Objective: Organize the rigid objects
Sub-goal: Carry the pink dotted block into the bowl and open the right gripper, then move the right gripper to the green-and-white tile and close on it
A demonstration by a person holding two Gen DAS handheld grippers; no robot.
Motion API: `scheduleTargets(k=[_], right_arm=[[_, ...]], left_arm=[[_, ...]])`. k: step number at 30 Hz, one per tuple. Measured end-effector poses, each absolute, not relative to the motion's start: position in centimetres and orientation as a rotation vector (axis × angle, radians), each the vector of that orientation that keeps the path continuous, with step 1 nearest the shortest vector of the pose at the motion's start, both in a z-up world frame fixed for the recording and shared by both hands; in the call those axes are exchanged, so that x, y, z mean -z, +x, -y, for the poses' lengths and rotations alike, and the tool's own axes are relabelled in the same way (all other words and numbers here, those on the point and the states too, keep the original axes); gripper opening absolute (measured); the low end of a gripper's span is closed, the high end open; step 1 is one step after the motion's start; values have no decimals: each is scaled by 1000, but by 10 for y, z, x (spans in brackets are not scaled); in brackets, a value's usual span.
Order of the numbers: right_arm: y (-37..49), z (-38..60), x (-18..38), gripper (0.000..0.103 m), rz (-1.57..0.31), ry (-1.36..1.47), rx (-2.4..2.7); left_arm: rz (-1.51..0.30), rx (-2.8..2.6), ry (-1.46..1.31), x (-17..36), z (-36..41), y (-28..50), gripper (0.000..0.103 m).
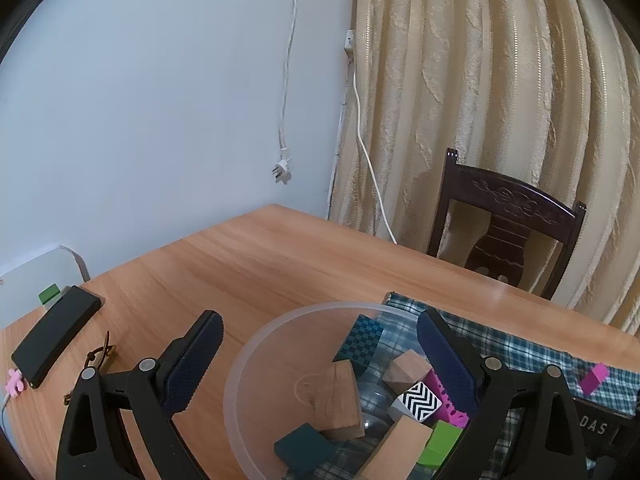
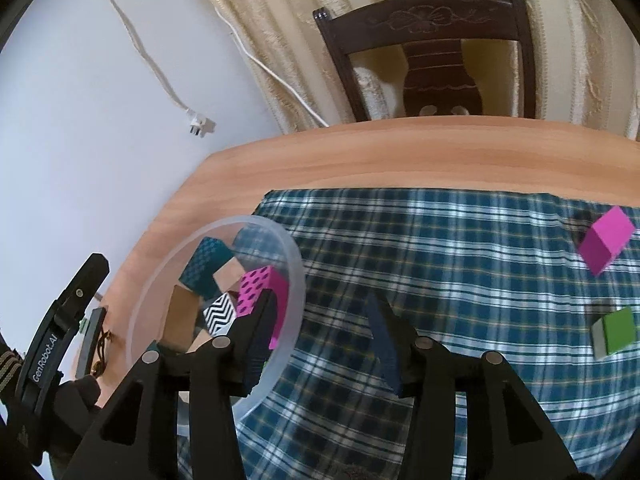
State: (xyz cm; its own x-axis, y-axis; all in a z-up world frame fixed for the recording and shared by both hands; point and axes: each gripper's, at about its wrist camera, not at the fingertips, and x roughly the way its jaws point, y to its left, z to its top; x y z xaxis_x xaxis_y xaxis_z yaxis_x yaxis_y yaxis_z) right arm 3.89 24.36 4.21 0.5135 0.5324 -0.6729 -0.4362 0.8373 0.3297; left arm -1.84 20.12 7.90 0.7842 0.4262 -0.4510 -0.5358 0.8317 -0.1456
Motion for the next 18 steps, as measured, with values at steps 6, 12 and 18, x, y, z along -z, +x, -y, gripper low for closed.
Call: scheduleTargets(k=[6,12,18], right_arm=[[35,-228,-44,49,-832,108,-544],[33,-200,-40,49,-823,89,-480],[32,-158,-45,49,-783,83,-390]], left_arm=[[-420,-515,-262,-79,-197,-17,100],[-424,-514,-250,-78,-194,-15,100],[-427,-510,-231,-78,-191,-14,100]])
